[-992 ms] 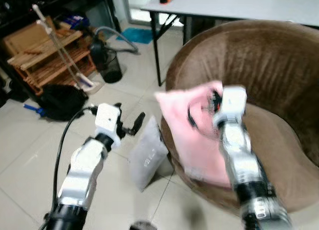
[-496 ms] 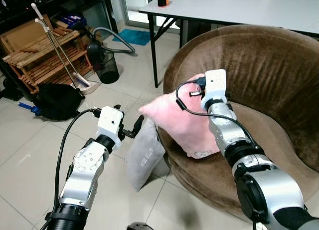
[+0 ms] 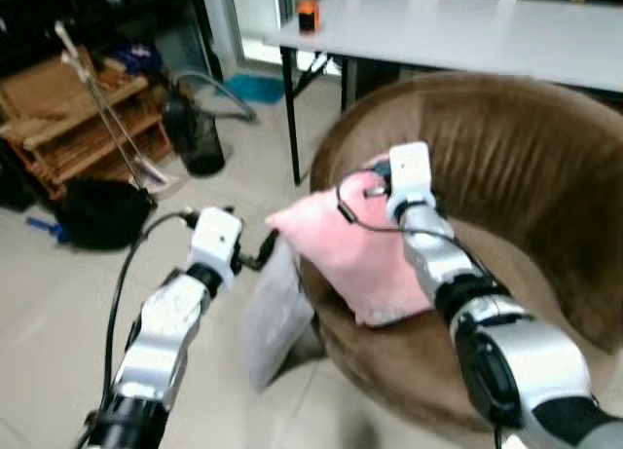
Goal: Move the pillow to the sofa from floor
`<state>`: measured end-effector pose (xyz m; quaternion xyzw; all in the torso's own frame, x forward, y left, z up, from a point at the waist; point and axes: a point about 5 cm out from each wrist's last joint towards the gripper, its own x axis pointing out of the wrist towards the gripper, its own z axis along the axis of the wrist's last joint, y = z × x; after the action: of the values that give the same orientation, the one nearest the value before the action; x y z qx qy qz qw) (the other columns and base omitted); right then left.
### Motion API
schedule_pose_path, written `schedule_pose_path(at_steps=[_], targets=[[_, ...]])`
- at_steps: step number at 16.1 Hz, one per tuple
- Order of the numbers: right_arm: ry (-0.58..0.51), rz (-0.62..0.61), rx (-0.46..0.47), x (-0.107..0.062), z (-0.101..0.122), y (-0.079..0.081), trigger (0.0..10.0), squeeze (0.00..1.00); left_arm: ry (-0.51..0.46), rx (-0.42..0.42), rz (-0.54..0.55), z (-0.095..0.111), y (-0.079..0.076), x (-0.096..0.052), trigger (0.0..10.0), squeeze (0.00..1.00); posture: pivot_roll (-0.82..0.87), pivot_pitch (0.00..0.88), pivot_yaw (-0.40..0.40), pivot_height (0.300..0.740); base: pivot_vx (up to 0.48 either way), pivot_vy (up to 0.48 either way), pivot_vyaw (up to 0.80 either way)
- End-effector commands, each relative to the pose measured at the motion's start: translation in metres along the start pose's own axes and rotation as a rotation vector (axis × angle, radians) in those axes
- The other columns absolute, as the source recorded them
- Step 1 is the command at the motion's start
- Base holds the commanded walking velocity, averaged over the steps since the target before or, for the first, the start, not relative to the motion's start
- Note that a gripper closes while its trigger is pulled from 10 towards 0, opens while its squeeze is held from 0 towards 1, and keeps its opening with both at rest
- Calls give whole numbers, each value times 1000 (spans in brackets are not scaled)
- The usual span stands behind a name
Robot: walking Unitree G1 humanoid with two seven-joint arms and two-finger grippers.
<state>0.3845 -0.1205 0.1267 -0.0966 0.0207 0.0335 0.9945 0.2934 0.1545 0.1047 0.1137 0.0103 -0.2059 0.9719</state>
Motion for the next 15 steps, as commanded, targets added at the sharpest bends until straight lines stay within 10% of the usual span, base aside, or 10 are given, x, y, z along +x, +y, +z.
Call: schedule_pose_path(at_steps=[1, 7, 15], targets=[[-58, 13, -8, 5, 17, 6, 0, 0, 23, 18, 0, -3, 3, -2, 10000, 0, 122, 0, 89, 740, 480, 0, 0], [-40, 5, 44, 5, 14, 3, 0, 0, 27, 48, -46, -2, -4, 0, 10000, 0, 118, 0, 97, 740, 480, 0, -714], [-23, -2, -9, 6, 15, 10, 0, 0, 42, 68, -54, -4, -4, -5, 10000, 0, 136, 0, 104, 740, 0, 0, -95]])
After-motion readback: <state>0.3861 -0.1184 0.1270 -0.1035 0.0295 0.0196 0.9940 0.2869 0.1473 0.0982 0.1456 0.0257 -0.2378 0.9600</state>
